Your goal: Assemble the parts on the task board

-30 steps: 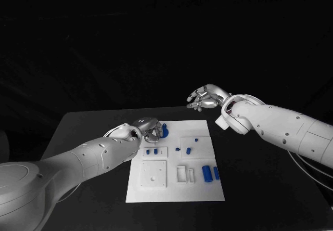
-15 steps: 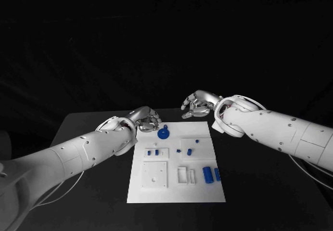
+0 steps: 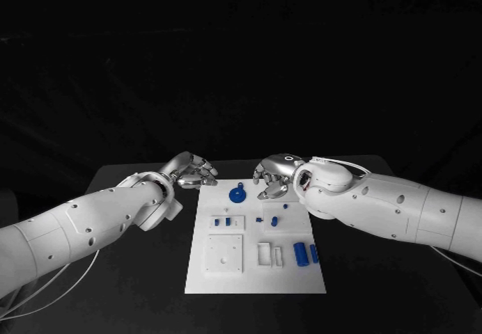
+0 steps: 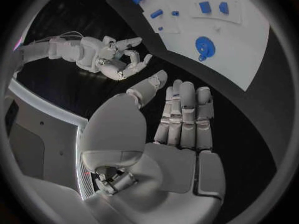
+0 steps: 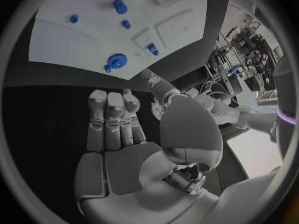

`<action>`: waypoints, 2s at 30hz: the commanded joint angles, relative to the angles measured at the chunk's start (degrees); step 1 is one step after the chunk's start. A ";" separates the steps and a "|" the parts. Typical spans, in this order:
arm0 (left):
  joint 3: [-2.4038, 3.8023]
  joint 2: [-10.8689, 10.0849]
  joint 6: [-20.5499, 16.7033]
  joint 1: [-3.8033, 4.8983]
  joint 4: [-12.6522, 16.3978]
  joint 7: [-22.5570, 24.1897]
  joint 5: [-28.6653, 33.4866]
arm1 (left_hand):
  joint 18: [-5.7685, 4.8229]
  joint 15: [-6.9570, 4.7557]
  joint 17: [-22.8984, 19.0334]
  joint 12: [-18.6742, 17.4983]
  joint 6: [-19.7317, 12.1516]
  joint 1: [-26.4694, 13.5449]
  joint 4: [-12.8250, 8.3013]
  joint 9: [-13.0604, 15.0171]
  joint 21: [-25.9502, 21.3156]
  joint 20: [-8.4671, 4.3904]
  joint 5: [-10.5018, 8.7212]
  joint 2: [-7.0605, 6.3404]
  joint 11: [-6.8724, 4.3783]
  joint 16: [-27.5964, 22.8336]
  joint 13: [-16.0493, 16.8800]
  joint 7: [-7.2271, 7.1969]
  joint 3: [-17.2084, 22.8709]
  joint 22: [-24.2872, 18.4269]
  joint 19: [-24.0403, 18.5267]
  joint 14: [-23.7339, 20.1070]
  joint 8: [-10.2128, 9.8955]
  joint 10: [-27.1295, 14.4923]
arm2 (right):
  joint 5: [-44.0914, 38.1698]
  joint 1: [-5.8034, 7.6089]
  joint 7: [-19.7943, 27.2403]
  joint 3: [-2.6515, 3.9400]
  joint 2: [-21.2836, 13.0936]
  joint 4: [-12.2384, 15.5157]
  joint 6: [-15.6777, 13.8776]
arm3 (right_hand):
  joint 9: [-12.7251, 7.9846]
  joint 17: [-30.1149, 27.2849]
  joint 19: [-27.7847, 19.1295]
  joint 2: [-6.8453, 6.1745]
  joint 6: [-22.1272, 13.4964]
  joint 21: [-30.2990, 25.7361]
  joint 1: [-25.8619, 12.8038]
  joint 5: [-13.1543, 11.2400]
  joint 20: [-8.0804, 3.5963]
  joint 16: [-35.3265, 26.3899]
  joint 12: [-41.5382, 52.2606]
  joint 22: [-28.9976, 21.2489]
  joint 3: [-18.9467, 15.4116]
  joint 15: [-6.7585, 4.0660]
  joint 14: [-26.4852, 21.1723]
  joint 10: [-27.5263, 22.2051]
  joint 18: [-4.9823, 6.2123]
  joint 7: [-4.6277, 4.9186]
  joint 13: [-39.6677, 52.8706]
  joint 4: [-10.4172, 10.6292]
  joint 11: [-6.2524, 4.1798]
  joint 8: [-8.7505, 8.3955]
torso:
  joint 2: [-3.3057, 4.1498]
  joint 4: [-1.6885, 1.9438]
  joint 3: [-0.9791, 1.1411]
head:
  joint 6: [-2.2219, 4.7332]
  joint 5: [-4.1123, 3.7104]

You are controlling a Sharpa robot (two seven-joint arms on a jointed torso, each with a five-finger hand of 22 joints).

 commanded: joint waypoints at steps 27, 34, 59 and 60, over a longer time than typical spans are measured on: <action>0.13 -4.36 3.62 0.74 6.92 0.18 25.15 | -0.76 1.26 -2.50 -0.94 -1.08 -1.25 0.13 0.59 -6.35 0.33 -0.05 0.54 1.14 -9.72 0.68 0.13 -0.29 -2.34 -4.18 -3.45 -0.16 -0.18 | -9.92 -6.30 -8.72 -2.15 6.05 -6.52 1.47 | 0.76 0.53 -1.25 -3.62 2.23 2.75 -0.20 -4.22 -0.73 2.85 1.79 1.10 6.34 -0.40 -1.94 -1.14 1.70 -0.16 0.34 4.28 -0.59 0.71 | -0.27 0.90 -0.52 | -0.41 0.17; 0.12 -4.37 4.19 0.74 7.18 0.27 25.38 | -0.80 1.29 -2.50 -0.97 -1.19 -1.28 0.14 0.59 -6.50 0.35 0.01 0.73 1.16 -9.96 0.71 0.17 -0.30 -2.38 -4.19 -3.43 -0.20 -0.22 | -9.92 -7.27 -8.14 -2.15 6.97 -8.21 1.24 | 0.81 0.45 -1.51 -3.62 2.33 2.91 0.65 -4.67 -0.68 3.16 2.04 1.08 7.54 -0.35 -2.26 -1.44 1.70 -0.14 0.37 4.15 -0.56 0.69 | -0.26 0.84 -0.51 | -0.46 0.37; 0.12 -4.79 4.88 0.74 8.53 0.33 25.90 | -0.90 1.36 -2.43 -1.05 -1.46 -1.40 0.19 0.63 -6.84 0.40 0.15 1.19 1.24 -10.40 0.75 0.28 -0.37 -2.45 -4.18 -3.33 -0.28 -0.40 | -9.70 -8.27 -5.80 -2.17 8.77 -11.74 0.23 | 1.41 0.76 -3.14 -2.67 3.99 4.26 2.51 -5.15 -0.18 5.65 3.97 1.18 12.59 -0.28 -5.08 -4.50 1.70 -0.37 1.13 2.33 -0.69 1.35 | -0.20 0.69 -0.48 | -0.95 1.05; 0.12 -4.82 4.88 0.74 8.60 0.30 25.90 | -0.90 1.36 -2.42 -1.05 -1.47 -1.41 0.20 0.63 -6.85 0.40 0.16 1.23 1.24 -10.41 0.75 0.28 -0.37 -2.45 -4.17 -3.32 -0.28 -0.41 | -9.70 -8.29 -5.70 -2.18 8.86 -11.89 0.42 | 1.43 0.75 -3.16 -2.65 4.03 4.31 2.49 -5.14 -0.17 5.72 4.03 1.18 12.65 -0.27 -5.15 -4.57 1.70 -0.38 1.15 2.32 -0.69 1.37 | -0.17 0.72 -0.48 | -0.95 1.08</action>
